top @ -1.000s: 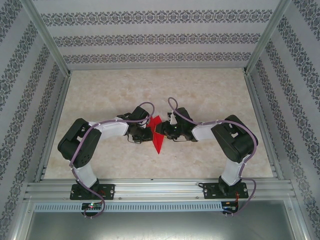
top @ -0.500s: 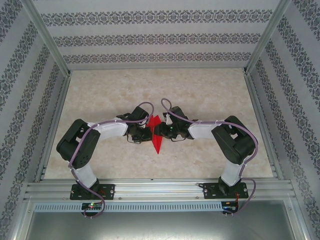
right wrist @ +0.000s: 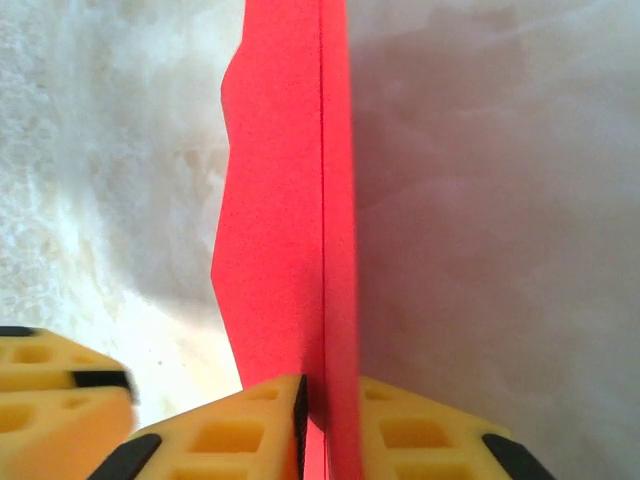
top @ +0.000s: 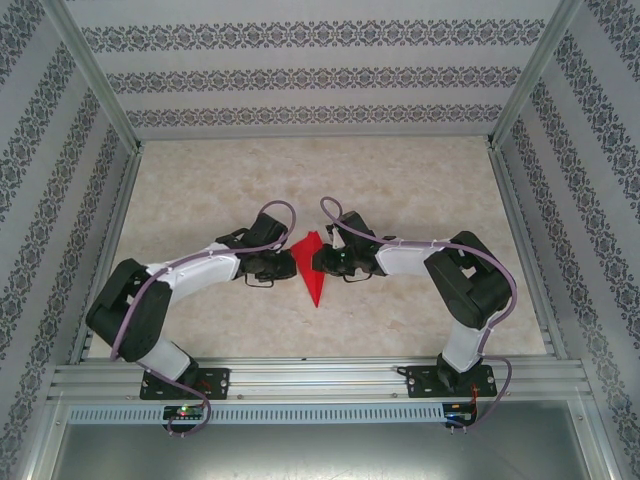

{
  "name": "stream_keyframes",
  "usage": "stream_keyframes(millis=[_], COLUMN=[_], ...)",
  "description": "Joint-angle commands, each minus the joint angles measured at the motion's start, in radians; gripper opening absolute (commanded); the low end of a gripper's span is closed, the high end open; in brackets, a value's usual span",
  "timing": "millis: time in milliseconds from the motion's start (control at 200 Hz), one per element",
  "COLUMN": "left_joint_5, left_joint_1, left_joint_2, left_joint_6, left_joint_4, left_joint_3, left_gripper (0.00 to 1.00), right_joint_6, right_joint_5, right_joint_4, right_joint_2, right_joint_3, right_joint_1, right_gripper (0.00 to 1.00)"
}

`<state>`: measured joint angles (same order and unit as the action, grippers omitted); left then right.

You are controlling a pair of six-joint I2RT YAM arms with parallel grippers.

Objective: Fold a paper plane with a square sheet of paper (pick it up from the middle)
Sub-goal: Turn over the paper at the center of the table.

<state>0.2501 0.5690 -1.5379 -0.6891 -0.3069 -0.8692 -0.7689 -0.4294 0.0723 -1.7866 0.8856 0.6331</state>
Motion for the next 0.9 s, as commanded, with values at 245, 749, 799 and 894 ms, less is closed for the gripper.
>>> stream_keyframes(millis=[245, 749, 799, 894], left_joint_5=[-0.287, -0.623, -0.657, -0.703], left_joint_1=[-0.004, -0.014, -0.014, -0.014], left_joint_2=[0.248, 0.613, 0.655, 0.744], left_joint_6=[-0.085, -0.246, -0.264, -0.277], left_joint_4=[-0.068, -0.176, -0.199, -0.224], left_joint_3=[0.093, 0.258, 0.271, 0.300], left_gripper=[0.21, 0.36, 0.37, 0.40], right_joint_6=[0.083, 0.231, 0.205, 0.155], right_joint_5=[0.117, 1.082, 1.128, 1.153], right_joint_4=[-0.167, -1.042, -1.108, -1.203], right_joint_2=[0.181, 0.074, 0.015, -0.095], right_joint_3=[0.038, 0.503, 0.551, 0.638], right_joint_1=[0.014, 0.277, 0.297, 0.317], right_gripper=[0.09, 0.07, 0.07, 0.07])
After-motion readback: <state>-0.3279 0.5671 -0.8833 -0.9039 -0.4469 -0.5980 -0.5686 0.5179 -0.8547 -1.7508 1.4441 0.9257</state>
